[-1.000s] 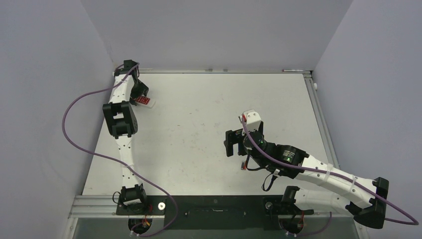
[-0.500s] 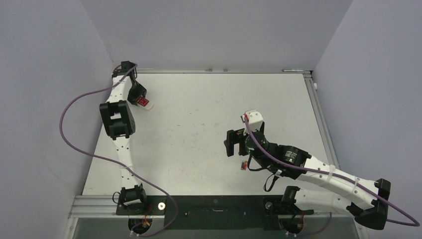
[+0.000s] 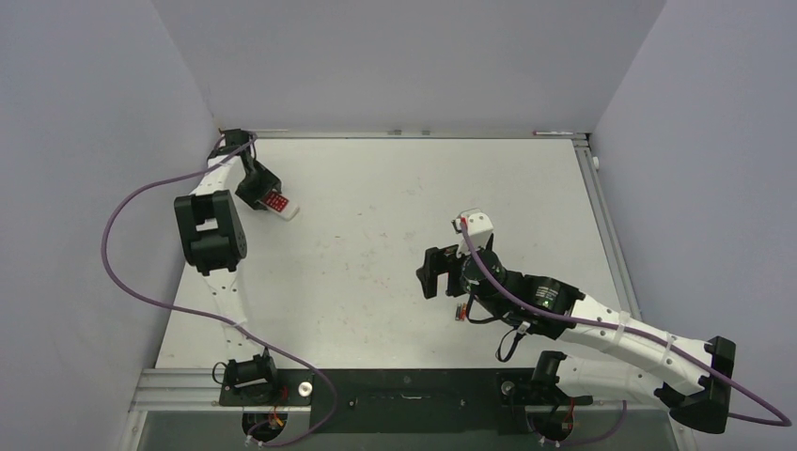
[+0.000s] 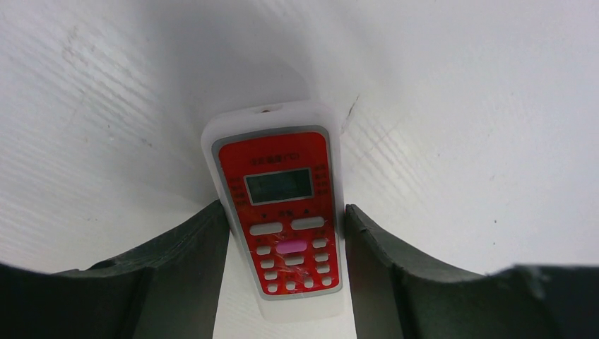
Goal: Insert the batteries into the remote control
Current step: Pick up the remote control from the center of the board, then turn over the remote control.
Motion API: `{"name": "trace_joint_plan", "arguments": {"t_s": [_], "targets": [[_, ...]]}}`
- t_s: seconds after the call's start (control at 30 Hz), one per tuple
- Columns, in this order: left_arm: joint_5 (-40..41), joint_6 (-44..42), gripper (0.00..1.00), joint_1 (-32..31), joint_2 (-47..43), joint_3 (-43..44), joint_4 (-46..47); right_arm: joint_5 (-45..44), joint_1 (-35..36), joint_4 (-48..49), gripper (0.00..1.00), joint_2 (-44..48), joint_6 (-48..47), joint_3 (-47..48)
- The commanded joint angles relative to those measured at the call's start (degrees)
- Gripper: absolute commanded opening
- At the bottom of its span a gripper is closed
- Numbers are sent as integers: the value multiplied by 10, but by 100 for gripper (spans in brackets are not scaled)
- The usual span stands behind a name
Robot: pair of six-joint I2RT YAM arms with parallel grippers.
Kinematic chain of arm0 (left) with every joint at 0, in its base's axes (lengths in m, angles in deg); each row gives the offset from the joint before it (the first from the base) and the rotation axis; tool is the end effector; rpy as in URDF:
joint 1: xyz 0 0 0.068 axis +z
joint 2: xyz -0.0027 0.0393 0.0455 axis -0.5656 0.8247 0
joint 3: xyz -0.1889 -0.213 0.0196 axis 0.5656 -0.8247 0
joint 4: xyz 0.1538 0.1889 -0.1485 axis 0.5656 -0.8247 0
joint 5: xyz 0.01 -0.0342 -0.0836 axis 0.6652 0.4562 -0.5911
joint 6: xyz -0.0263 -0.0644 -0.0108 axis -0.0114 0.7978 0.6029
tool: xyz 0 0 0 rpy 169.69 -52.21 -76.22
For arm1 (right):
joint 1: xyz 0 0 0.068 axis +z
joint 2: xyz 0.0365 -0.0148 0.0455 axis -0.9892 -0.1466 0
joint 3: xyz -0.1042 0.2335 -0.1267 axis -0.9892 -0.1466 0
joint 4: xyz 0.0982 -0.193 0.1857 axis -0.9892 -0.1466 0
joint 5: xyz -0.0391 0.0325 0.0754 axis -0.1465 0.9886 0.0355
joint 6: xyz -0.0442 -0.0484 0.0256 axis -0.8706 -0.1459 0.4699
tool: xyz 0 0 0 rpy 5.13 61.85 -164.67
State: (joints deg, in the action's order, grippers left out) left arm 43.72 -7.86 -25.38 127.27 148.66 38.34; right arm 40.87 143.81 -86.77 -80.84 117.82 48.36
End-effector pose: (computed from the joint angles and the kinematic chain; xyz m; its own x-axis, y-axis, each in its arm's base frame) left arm 0.5201 0.0852 0.1478 -0.5551 -0.7687 -0.3176 -0.7359 0.6319 -0.2432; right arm 0.1291 0.2008 0.3166 -0.5735 -0.0025 -0.8192 -0.4420 0.8429 0.3069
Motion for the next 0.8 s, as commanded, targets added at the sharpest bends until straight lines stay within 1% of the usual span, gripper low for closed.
{"name": "trace_joint_plan", "arguments": {"t_s": [0.0,0.33,0.57,0.7,0.73,0.77], "targets": [[-54,20,0,5,-71,-59,59,22,-1,50,90,4,15,-8],[-120,48,0,2,-210,-243,150,61,1,113,94,-36,55,-23],[-145,54,0,-11,-311,-354,198,83,2,161,97,-58,84,-33],[-140,56,0,-35,-377,-400,210,98,3,188,98,-79,101,-35],[-140,58,0,-44,-391,-409,210,103,3,197,100,-85,105,-35],[-143,60,0,-53,-405,-418,213,106,3,201,98,-91,108,-34]]}}
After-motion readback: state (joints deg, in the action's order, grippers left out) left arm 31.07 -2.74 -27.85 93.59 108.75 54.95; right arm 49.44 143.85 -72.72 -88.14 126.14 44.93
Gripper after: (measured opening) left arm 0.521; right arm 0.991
